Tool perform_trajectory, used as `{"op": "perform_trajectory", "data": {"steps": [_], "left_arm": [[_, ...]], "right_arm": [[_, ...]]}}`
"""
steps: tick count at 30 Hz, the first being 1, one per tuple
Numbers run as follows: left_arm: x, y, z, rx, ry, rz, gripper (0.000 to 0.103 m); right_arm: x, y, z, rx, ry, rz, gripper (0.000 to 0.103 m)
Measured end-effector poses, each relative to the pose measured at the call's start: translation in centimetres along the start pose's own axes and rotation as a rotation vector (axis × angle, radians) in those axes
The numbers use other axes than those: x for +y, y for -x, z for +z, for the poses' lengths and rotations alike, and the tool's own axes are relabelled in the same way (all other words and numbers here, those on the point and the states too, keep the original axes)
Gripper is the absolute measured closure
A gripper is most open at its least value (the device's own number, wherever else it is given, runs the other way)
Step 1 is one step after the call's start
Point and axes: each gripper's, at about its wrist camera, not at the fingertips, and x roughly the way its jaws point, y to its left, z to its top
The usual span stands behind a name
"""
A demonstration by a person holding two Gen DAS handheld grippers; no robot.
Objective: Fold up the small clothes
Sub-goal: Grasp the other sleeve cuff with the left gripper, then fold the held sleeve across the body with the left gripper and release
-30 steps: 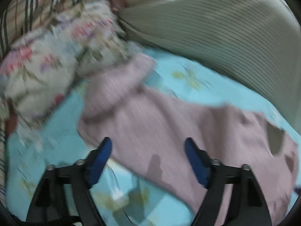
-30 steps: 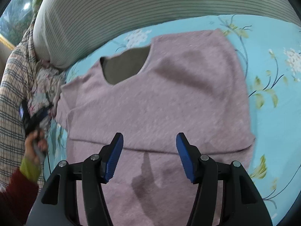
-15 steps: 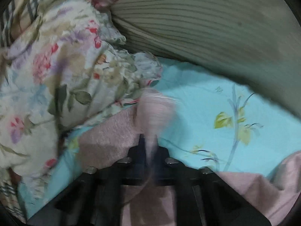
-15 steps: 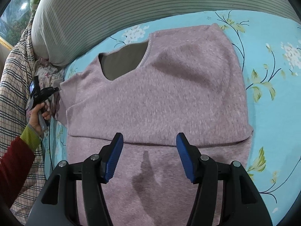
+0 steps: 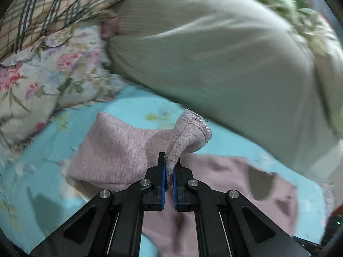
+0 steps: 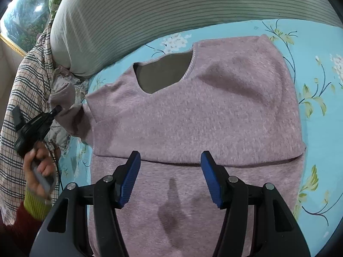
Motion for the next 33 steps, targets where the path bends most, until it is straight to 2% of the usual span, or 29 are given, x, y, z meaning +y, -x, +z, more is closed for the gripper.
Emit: {"op": "perform_trajectory", "data": {"steps": [4,7,10,15,21,23,25,28,31,33], "left_arm": [[-5.9,1.5,-3.0,0.033,-0.039,-0.129,0.099],[-11.0,0.2,-6.0,0.112,-0.104,-0.215,0.099],[-15.0,-1.9,-8.6,0.184,-0.148,-0.264,0.099],[-20.8,-5.7,-12.4,0.268,-0.200,-0.313,0.099],[-24.1,-9.9,-15.9,0.357,-0.326,-0.312,0.099],[-24.6,-10.5,-17.3,0.402,-0.369,-0.295,0.090],[-23.9,-10.5,-17.8,0.426,-0.371,-0.293,0.082],[-21.3,-8.5,-17.8,0.423,-0.343,-0.296,0.057],[-17.6,-6.0,-17.4,0.394,-0.311,-0.256,0.050],[-13.7,-4.6,-16.5,0.363,-0.261,-0.172,0.050]], "right_arm": [[-1.0,0.8,-0.3,-0.021,-0.039,0.002,0.043],[-2.2,1.8,-0.2,-0.046,-0.081,0.005,0.043],[-3.5,2.8,-0.1,-0.074,-0.108,-0.013,0.043],[-6.2,4.0,0.1,-0.106,-0.178,-0.040,0.043],[-7.2,3.9,0.7,-0.108,-0.200,-0.050,0.043],[-7.0,3.5,1.1,-0.104,-0.192,-0.041,0.043],[-6.7,3.0,1.4,-0.098,-0.180,-0.032,0.043],[-5.6,1.4,2.1,-0.081,-0.163,-0.011,0.043],[-4.7,-1.1,2.6,-0.032,-0.162,-0.008,0.043],[-4.4,-2.5,2.8,-0.011,-0.166,-0.023,0.043]]}}
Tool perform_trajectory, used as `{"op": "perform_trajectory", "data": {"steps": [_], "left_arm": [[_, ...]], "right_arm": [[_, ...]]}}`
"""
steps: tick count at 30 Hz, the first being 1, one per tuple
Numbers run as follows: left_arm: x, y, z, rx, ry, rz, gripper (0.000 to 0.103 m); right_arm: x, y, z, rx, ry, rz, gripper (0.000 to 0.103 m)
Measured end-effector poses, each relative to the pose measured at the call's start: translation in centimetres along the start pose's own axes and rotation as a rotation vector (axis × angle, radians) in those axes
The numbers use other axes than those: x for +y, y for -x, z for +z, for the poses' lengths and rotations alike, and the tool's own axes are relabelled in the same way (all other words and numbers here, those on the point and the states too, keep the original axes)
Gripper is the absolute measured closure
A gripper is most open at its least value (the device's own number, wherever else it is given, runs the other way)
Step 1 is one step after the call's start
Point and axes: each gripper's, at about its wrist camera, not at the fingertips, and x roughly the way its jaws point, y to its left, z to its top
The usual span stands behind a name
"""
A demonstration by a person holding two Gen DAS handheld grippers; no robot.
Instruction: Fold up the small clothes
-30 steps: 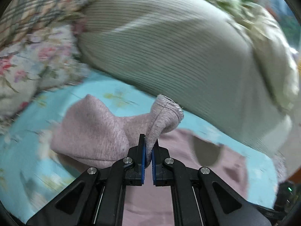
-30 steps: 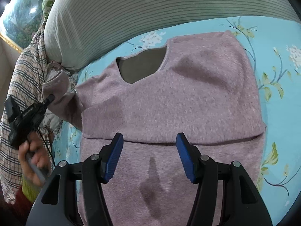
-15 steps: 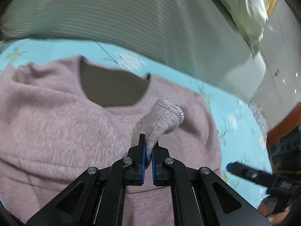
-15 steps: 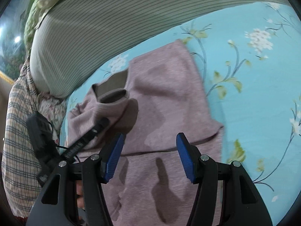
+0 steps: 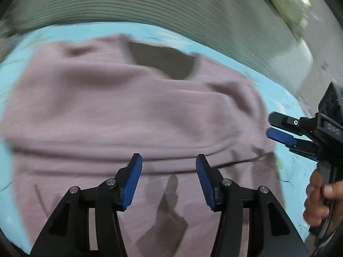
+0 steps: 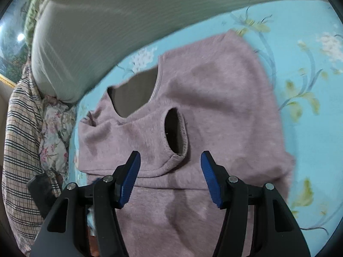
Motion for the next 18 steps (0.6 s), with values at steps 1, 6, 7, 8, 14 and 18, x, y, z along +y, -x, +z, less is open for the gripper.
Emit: {"op": "perform_trajectory", "data": {"steps": [1,6,7,8,14,18], "left_arm": [[2.0,1.0,-0.3,-0.014,0.036,0.044,0.050],[11.8,4.0,-0.5,-0.070,0.235,0.250,0.050],[13.4,4.1,-0.4,-0.078,0.265,0.278,0.050],[15.0,4.2,-0.5,-0.080,0.291,0.295,0.050],[18.5,3.5,0.0,-0.061,0.319,0.271,0.050],[17.9,2.3,0.1,-0.037,0.274,0.270,0.053]], "right_arm": [[0.1,-0.7,0.1,0.008,-0.003,-0.011,0.043],[0.2,-4.1,0.6,0.051,-0.023,-0.036,0.044],[0.4,-4.4,0.7,0.057,-0.022,-0.028,0.055],[0.8,-4.7,0.7,0.068,-0.014,-0.021,0.066],[3.8,1.4,1.2,-0.036,0.089,0.114,0.090],[1.7,6.6,1.1,-0.139,0.120,0.076,0.090]]}}
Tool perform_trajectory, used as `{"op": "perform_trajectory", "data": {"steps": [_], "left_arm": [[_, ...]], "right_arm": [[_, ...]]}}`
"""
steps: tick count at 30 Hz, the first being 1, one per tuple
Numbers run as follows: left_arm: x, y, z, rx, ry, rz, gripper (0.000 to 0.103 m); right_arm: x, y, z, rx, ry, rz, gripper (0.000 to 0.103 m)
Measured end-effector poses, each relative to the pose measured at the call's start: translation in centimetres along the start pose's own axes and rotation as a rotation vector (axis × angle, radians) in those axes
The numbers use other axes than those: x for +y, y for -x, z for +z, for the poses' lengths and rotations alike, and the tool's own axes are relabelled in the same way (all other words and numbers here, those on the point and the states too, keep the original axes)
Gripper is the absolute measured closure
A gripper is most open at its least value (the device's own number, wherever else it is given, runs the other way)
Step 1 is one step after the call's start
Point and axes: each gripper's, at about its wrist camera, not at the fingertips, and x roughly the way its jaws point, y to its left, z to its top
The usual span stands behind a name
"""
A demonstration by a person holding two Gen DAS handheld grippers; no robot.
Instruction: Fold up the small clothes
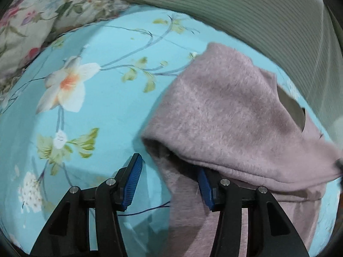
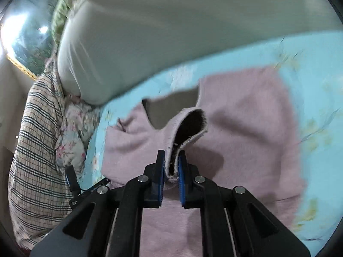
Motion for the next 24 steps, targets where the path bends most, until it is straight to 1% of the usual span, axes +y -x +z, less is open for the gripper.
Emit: {"op": "perform_trajectory", "data": {"steps": [2,4,6,8,10,11,12,14,15,17,18,20,21,22,23,24], "left_arm": [[-0.7,-0.3,0.0,-0.001,-0.012,0.005,0.053],[-0.6,-0.3,0.0,-0.003,-0.016,0.008,0.055],[-0.6,-0.1,0.0,-0.001,-0.016,-0.006,0.057],[-1.0,-0.2,0.0,0.002,-0.023,-0.017,0.062],[-1.6,-0.2,-0.1,-0.001,-0.044,-0.008,0.074],[-1.7,-0.1,-0.2,-0.006,-0.041,-0.003,0.076],[-1.5,0.2,-0.2,-0.015,-0.015,0.002,0.078],[-0.8,0.6,-0.2,-0.019,0.036,-0.011,0.079],[-0.5,0.7,-0.3,-0.022,0.059,-0.015,0.079],[-0.2,0.7,-0.5,-0.021,0.072,-0.010,0.080],[-0.3,0.6,-0.7,-0.017,0.071,-0.006,0.080],[-0.1,0.6,-1.1,-0.012,0.070,-0.007,0.080],[0.0,0.6,-1.2,-0.014,0.074,-0.013,0.080],[-0.1,0.7,-1.0,-0.016,0.073,-0.015,0.078],[-0.3,0.5,-0.8,-0.017,0.064,-0.013,0.077],[-0.5,0.4,-0.8,-0.016,0.049,-0.008,0.077]], "right_arm": [[-3.4,0.8,-0.2,0.010,-0.029,-0.128,0.090],[-6.5,0.5,-0.7,0.036,-0.102,-0.187,0.090],[-8.1,0.0,-1.1,0.057,-0.135,-0.207,0.090],[-8.2,-0.7,-1.6,0.072,-0.144,-0.202,0.090],[-7.4,-1.4,-2.2,0.086,-0.124,-0.186,0.090],[-7.2,-1.6,-2.2,0.090,-0.116,-0.187,0.090],[-6.9,-1.8,-2.4,0.095,-0.106,-0.189,0.090],[-6.8,-2.1,-2.6,0.118,-0.096,-0.198,0.090],[-7.1,-2.1,-2.8,0.137,-0.085,-0.219,0.090],[-7.1,-1.9,-2.7,0.181,-0.060,-0.318,0.088],[-7.1,-1.6,-2.6,0.188,-0.052,-0.356,0.085],[-6.1,-0.3,-2.2,0.155,-0.018,-0.394,0.080],[-5.3,0.3,-2.0,0.126,0.006,-0.402,0.069],[-4.4,0.8,-1.6,0.096,0.035,-0.395,0.054],[-2.8,0.9,-1.0,0.071,0.076,-0.348,0.049],[-1.8,0.6,-0.6,0.069,0.099,-0.309,0.045]]}}
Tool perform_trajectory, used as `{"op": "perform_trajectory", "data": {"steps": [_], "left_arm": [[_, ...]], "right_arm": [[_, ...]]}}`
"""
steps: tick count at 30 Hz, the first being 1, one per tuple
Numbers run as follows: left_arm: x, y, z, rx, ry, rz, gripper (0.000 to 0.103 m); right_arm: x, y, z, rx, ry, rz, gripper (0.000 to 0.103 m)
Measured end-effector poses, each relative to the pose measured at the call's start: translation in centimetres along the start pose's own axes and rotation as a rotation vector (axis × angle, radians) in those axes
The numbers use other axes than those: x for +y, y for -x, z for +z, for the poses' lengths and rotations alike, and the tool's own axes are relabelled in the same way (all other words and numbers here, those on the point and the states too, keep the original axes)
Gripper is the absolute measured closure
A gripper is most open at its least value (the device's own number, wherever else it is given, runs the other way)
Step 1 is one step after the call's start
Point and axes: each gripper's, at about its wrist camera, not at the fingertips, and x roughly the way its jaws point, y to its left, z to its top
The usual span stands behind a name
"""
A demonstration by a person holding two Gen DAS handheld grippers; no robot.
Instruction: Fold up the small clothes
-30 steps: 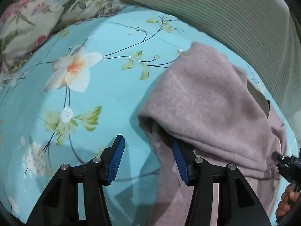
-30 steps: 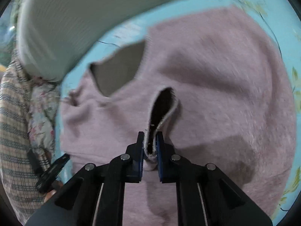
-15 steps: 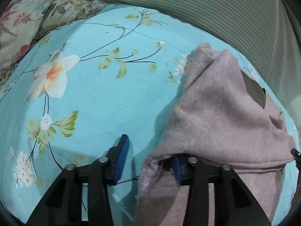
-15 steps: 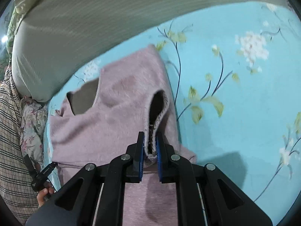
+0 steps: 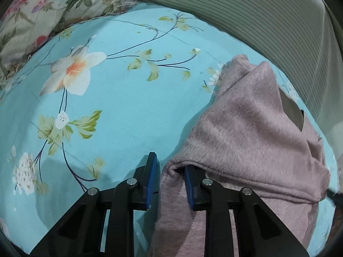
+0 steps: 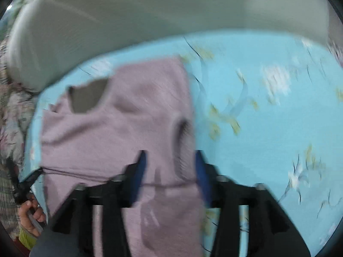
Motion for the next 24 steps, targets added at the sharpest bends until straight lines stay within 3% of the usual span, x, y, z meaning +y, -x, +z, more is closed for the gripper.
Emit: {"op": "perform_trajectory", "data": {"steps": [4,6,7,12,15,19,22,24], "left_arm": [[-1.6,0.2,-0.6,-0.013,-0.102,0.027,0.077],[-1.5,0.3,-0.6,-0.019,-0.093,0.019,0.077],[-1.2,0.2,-0.6,-0.018,-0.074,0.006,0.077],[-0.1,0.2,-1.0,-0.038,-0.015,-0.033,0.077],[0.2,0.4,-1.4,-0.046,-0.001,-0.038,0.077],[0.9,0.6,-1.6,-0.050,0.038,-0.072,0.077],[1.2,0.8,-1.6,-0.047,0.065,-0.093,0.078],[1.9,0.9,-1.4,-0.041,0.111,-0.120,0.078]], "right_arm": [[6.9,-3.5,3.6,0.083,0.106,0.286,0.042],[11.5,-7.1,5.9,0.164,0.143,0.477,0.041],[13.7,-8.9,6.8,0.203,0.174,0.526,0.036],[23.3,-16.6,10.0,0.365,0.324,0.561,0.029],[27.5,-20.4,10.4,0.495,0.454,0.517,0.024],[32.3,-24.5,7.9,0.772,0.565,0.594,0.024],[34.1,-24.8,6.9,0.771,0.581,0.651,0.023],[35.1,-25.0,7.6,0.717,0.496,0.753,0.023]]}}
